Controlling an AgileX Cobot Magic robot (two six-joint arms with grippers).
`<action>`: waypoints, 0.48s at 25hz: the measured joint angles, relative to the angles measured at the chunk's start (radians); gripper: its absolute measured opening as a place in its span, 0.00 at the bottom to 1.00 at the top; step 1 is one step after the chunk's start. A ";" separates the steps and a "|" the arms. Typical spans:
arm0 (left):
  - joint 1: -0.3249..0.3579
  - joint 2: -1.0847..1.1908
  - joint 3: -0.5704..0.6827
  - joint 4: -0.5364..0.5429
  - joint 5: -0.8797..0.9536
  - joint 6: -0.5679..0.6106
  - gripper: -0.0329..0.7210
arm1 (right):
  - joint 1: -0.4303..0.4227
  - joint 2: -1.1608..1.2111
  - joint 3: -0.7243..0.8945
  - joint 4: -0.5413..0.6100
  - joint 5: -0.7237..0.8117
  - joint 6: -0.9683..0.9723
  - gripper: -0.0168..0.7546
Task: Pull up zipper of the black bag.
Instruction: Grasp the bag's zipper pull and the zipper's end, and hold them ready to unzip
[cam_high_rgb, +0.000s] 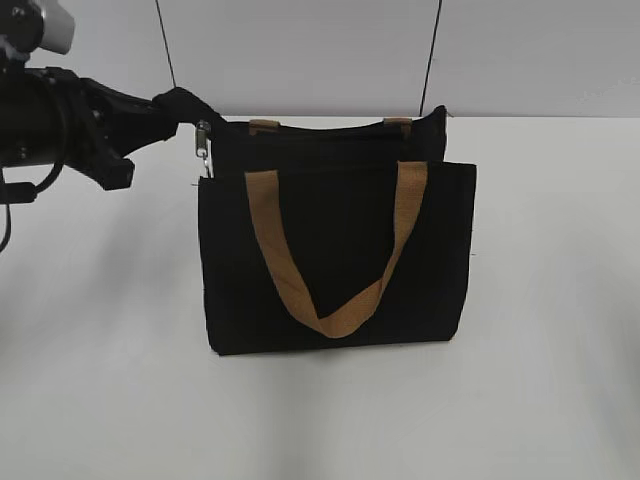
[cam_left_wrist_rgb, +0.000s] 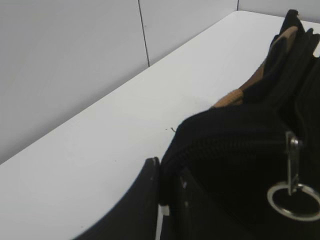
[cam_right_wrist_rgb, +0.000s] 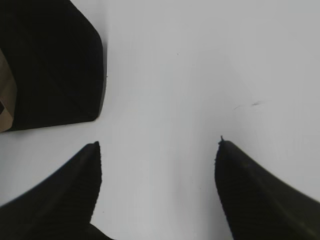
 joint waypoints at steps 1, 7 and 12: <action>0.000 0.000 0.000 0.008 0.000 -0.003 0.07 | 0.000 0.041 -0.018 0.004 -0.003 -0.008 0.72; 0.000 -0.002 -0.001 0.013 -0.001 -0.009 0.07 | 0.027 0.320 -0.151 -0.022 -0.026 -0.019 0.72; 0.000 -0.003 -0.020 0.013 0.000 -0.009 0.07 | 0.214 0.469 -0.243 -0.143 -0.049 0.126 0.72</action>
